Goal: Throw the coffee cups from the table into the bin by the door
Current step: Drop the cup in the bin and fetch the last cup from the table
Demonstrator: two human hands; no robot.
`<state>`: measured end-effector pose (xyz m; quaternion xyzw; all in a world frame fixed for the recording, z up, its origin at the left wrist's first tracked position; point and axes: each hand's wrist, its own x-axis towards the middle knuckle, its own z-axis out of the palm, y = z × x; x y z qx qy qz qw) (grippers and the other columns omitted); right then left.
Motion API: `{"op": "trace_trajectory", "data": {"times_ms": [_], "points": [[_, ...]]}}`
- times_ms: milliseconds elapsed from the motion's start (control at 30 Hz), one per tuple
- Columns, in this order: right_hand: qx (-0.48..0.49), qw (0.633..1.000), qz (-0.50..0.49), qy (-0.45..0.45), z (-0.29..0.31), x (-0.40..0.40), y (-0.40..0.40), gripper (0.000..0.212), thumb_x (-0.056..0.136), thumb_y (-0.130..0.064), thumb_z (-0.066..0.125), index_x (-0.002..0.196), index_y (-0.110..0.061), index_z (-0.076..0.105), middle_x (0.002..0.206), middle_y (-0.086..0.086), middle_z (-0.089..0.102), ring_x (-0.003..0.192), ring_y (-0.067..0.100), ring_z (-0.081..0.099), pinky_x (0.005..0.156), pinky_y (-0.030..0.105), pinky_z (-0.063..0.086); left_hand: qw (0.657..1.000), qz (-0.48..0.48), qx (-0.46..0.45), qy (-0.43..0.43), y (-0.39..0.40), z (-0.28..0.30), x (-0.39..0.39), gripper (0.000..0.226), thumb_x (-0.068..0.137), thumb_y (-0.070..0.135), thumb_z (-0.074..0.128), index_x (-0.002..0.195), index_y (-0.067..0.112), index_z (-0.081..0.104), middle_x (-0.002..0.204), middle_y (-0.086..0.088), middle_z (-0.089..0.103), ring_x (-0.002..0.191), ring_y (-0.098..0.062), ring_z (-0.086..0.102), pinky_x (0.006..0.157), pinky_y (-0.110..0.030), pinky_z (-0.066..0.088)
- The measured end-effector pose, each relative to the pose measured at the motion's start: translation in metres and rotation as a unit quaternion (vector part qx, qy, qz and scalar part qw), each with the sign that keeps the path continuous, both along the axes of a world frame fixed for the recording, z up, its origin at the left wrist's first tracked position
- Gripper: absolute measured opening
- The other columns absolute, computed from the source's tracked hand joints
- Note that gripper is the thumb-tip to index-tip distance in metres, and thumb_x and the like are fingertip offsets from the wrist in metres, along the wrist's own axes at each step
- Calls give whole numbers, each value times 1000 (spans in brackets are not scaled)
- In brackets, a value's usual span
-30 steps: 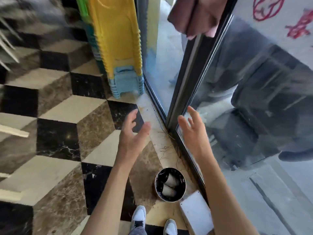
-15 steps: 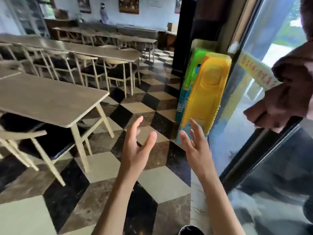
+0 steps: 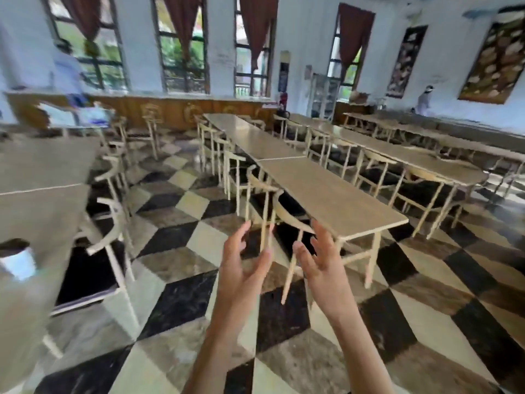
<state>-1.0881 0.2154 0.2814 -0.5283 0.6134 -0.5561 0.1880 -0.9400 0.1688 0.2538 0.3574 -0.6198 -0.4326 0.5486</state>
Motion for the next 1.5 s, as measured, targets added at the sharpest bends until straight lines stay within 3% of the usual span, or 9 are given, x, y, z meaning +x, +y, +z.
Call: {"op": "trace_trajectory", "data": {"times_ms": [167, 300, 467, 533, 700, 833, 1067, 1367, 1500], "points": [[20, 992, 126, 12, -6, 165, -96, 76, 85, -65, 49, 150, -32, 30, 140, -19, 47, 137, 12, 41, 109, 37, 38, 987, 158, 15, 12, -58, 2, 184, 64, 76, 60, 64, 136, 48, 43, 147, 14, 46, 137, -7, 43, 108, -29, 39], [43, 976, 212, -31, -10, 294, -149, 89, 77, -75, 50, 150, -28, 32, 156, -3, 36, 143, 17, 34, 116, 48, 31, 962, 272, 35, 2, -80, -6, 322, 47, 91, 37, 68, 133, 42, 50, 134, 5, 60, 126, -19, 57, 107, -50, 45], [70, 952, 298, -29, -26, 408, -203, 62, 93, -45, 55, 149, -32, 31, 156, -8, 35, 143, 15, 34, 116, 46, 32, 923, 382, 30, -36, -98, -18, 434, 50, 90, 43, 66, 135, 48, 46, 122, 43, 47, 119, 13, 47, 101, -30, 41], [75, 943, 322, -25, -33, 437, -224, 60, 94, -43, 54, 149, -31, 32, 156, -8, 35, 143, 14, 33, 116, 42, 32, 916, 396, 41, -37, -111, -23, 460, 50, 90, 48, 65, 135, 51, 43, 119, 50, 42, 116, 21, 44, 99, -28, 40], [88, 939, 334, -13, -55, 480, -296, 59, 95, -41, 54, 149, -27, 34, 155, -3, 38, 142, 16, 37, 112, 38, 36, 908, 410, 63, -49, -169, -43, 502, 58, 86, 59, 62, 139, 52, 40, 130, 42, 39, 130, -5, 44, 106, -38, 40], [109, 937, 330, -24, -77, 505, -371, 62, 94, -44, 54, 149, -28, 32, 156, -3, 37, 142, 16, 37, 111, 36, 36, 901, 423, 81, -57, -239, -62, 531, 61, 80, 66, 61, 136, 56, 41, 132, 39, 40, 131, -7, 44, 102, -32, 37], [179, 918, 353, -38, -114, 557, -490, 63, 94, -43, 53, 150, -25, 30, 157, -5, 34, 144, 16, 32, 114, 43, 34, 885, 429, 143, -107, -354, -92, 575, 60, 89, 44, 69, 143, 36, 44, 141, 14, 40, 130, -17, 45, 109, -53, 41], [278, 899, 335, -37, -180, 612, -573, 66, 94, -46, 51, 151, -23, 28, 159, -1, 31, 145, 21, 32, 115, 45, 32, 870, 403, 250, -137, -452, -160, 623, 64, 89, 33, 72, 145, 22, 45, 148, -7, 42, 132, -24, 44, 109, -49, 41], [324, 897, 301, -22, -217, 627, -592, 63, 95, -43, 51, 150, -20, 30, 158, 3, 34, 143, 24, 35, 113, 46, 34, 861, 374, 302, -166, -484, -198, 636, 68, 83, 30, 76, 144, 23, 46, 142, -3, 43, 131, -23, 44, 106, -38, 37]]}}
